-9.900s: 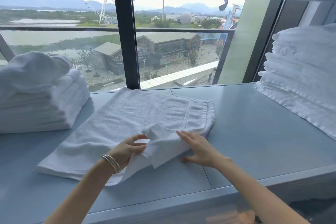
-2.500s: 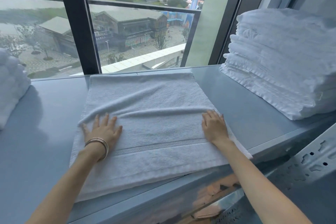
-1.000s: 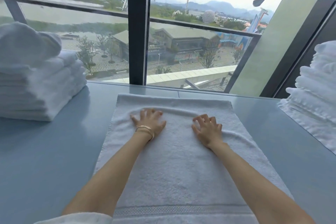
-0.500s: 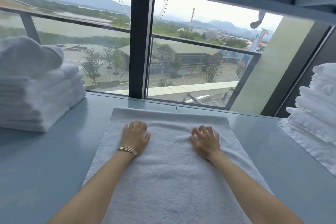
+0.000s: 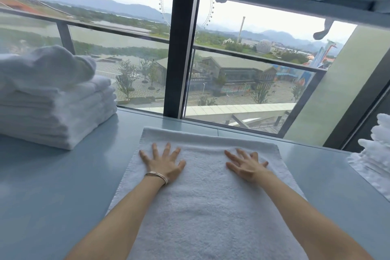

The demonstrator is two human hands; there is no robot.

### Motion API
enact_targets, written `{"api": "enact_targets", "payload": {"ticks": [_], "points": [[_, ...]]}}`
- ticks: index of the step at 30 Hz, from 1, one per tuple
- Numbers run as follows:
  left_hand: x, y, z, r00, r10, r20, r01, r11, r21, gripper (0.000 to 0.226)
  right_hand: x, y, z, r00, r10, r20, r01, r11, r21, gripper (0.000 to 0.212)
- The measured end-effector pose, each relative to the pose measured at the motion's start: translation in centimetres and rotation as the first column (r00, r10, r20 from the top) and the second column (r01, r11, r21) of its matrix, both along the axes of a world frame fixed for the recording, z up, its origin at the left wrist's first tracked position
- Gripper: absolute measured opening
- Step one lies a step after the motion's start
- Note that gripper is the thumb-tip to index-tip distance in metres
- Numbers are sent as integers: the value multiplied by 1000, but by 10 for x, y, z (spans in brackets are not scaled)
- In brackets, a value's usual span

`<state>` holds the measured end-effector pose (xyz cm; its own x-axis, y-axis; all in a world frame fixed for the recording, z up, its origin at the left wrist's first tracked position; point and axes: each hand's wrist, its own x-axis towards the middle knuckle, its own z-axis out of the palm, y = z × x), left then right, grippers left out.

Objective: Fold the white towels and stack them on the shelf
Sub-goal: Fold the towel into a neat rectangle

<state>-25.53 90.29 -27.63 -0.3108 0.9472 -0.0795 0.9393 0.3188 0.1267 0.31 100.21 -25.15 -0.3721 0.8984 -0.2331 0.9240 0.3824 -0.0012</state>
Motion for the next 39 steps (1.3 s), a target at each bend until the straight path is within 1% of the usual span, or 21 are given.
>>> {"api": "enact_targets", "payload": {"ticks": [5, 7, 9, 10, 12, 14, 15, 17, 18, 20, 21, 22, 23, 24, 25, 27, 29, 32, 33, 36, 39], "points": [[1, -2, -2, 1000, 0, 2, 0, 1000, -17, 61, -13, -3, -14, 992, -94, -89, 98, 994, 42, 51], [0, -3, 0, 999, 3, 37, -5, 999, 54, 59, -16, -12, -16, 967, -52, -248, 117, 961, 252, 51], [-1, -4, 1, 994, 15, 110, -36, 981, 191, 49, -18, -25, -17, 908, 171, -382, 76, 831, 552, 51], [-2, -5, 1, 986, 15, 163, -63, 955, 289, 41, -16, -34, -19, 877, 287, -386, 53, 740, 670, 43], [-6, -8, -1, 953, -15, 303, -152, 841, 520, 23, -8, -49, -25, 853, 394, -343, 5, 651, 759, 23], [-12, -12, -2, 873, -63, 484, -327, 661, 676, 16, 4, -62, -30, 859, 386, -337, -39, 705, 708, 20], [-16, -15, -1, 811, -77, 579, -436, 580, 688, 17, 11, -68, -30, 870, 355, -341, -64, 768, 637, 26], [-22, -22, 1, 708, -84, 702, -573, 513, 639, 16, 26, -82, -26, 928, 216, -302, -97, 926, 364, 65], [-23, -25, 1, 697, -98, 710, -560, 544, 625, 15, 33, -87, -22, 956, 160, -247, -112, 974, 199, 88], [-22, -30, 3, 730, -204, 652, -337, 722, 604, 16, 43, -94, -7, 975, 140, -174, -153, 986, -62, 115], [-20, -35, 6, 772, -255, 582, -132, 832, 539, 34, 45, -98, 0, 973, 149, -175, -174, 975, -137, 120], [-21, -39, 8, 824, -304, 479, 89, 903, 420, 64, 46, -101, 6, 972, 155, -175, -189, 962, -196, 126], [-23, -43, 12, 856, -337, 391, 246, 932, 265, 96, 46, -104, 10, 974, 156, -161, -192, 952, -239, 131], [-26, -46, 19, 869, -353, 347, 338, 935, 105, 122, 46, -108, 13, 981, 139, -139, -172, 948, -267, 135], [-29, -50, 25, 876, -363, 319, 395, 918, -42, 136, 46, -111, 14, 987, 109, -115, -137, 952, -274, 138], [-33, -64, 35, 885, -384, 262, 449, 853, -267, 138, 46, -116, 13, 994, 55, -94, -73, 977, -201, 133], [-34, -79, 38, 891, -413, 187, 453, 806, -380, 125, 42, -120, 15, 993, 34, -114, -41, 997, -58, 109], [-44, -90, 25, 884, -416, 213, 467, 813, -348, 139, 36, -125, 12, 987, 65, -145, -59, 997, 49, 86], [-48, -89, 21, 879, -412, 239, 471, 829, -302, 146, 35, -125, 11, 985, 79, -155, -80, 997, 0, 90], [-57, -83, 19, 876, -410, 254, 470, 846, -252, 151, 45, -122, 10, 983, 72, -172, -102, 980, -173, 129], [-55, -78, 27, 893, -387, 231, 442, 851, -285, 132, 68, -115, 20, 992, -6, -127, -21, 977, -213, 139]]}}
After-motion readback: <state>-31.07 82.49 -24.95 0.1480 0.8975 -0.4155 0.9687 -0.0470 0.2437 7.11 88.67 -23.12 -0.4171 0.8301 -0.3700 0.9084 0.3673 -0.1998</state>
